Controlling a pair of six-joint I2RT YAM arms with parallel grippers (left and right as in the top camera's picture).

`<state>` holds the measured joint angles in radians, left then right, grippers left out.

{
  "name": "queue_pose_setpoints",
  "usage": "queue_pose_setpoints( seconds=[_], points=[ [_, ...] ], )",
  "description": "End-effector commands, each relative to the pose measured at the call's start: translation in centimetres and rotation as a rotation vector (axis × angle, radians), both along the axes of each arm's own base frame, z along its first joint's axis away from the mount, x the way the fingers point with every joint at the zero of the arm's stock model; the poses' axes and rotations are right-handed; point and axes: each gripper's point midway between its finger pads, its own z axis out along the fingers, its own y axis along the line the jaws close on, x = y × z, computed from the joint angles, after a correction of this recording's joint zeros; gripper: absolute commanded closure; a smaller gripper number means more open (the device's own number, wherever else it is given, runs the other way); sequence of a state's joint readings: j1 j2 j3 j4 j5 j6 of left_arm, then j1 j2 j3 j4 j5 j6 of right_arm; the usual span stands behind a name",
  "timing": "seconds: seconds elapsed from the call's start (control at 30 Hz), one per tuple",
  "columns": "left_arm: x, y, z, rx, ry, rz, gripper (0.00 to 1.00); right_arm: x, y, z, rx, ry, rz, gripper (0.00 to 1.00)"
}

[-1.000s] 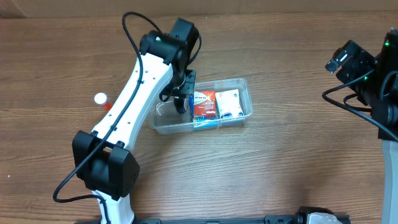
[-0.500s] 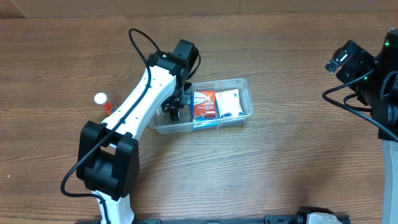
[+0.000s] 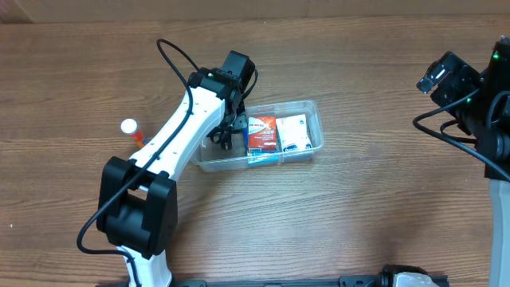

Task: Pack container
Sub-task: 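Carry the dark bottle into the container and release it upright, then move left gripper to the orange tube and grasp its cap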

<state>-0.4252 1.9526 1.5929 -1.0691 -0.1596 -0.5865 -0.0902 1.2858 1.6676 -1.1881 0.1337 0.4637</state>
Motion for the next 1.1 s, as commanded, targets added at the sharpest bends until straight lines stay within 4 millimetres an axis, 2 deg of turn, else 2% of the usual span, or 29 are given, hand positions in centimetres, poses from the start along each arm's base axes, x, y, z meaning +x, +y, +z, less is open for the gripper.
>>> queue_pose_setpoints(
  seconds=[0.0, 0.13, 0.3, 0.4, 0.53, 0.6, 0.67, 0.7, 0.8, 0.9, 1.07],
  points=[
    [-0.9, 0.3, -0.6, 0.009, 0.032, 0.018, 0.53, 0.2, 0.0, 0.3, 0.002, -0.011, 0.000, 0.00],
    [-1.5, 0.6, -0.6, 0.019, 0.058, 0.018, 0.46, 0.2, 0.0, 0.3, 0.002, -0.011, 0.000, 0.00],
    [-2.1, -0.2, 0.2, -0.022, 0.096, -0.034, 0.53, 0.2, 0.0, 0.3, 0.002, -0.011, 0.000, 0.00],
    [-1.8, -0.8, 2.8, -0.047, 0.087, -0.067, 0.54, 0.2, 0.0, 0.3, 0.002, -0.011, 0.000, 0.00],
    [-0.8, -1.2, 6.9, -0.062, 0.037, -0.086, 0.50, 0.2, 0.0, 0.3, 0.002, -0.011, 0.000, 0.00],
    [-0.6, -0.8, 9.9, -0.049, 0.004, -0.093, 0.46, 0.2, 0.0, 0.3, 0.002, -0.011, 0.000, 0.00],
    [-0.6, 0.9, 12.2, 0.005, -0.021, -0.071, 0.41, 0.2, 0.0, 0.3, 0.002, -0.011, 0.000, 0.00],
    [-0.9, 2.4, 13.4, 0.045, -0.024, -0.048, 0.38, 0.2, 0.0, 0.3, 0.002, -0.011, 0.000, 0.00],
    [-1.5, 6.2, 15.1, 0.109, -0.009, 0.023, 0.36, 0.2, 0.0, 0.3, 0.002, -0.011, 0.000, 0.00],
    [-1.2, 10.2, 15.7, 0.043, 0.000, 0.109, 0.37, 0.2, 0.0, 0.3, 0.002, -0.011, 0.000, 0.00],
    [-1.2, 16.2, 15.3, -0.021, 0.034, 0.208, 0.36, 0.2, 0.0, 0.3, 0.002, -0.011, 0.000, 0.00]
  ],
)
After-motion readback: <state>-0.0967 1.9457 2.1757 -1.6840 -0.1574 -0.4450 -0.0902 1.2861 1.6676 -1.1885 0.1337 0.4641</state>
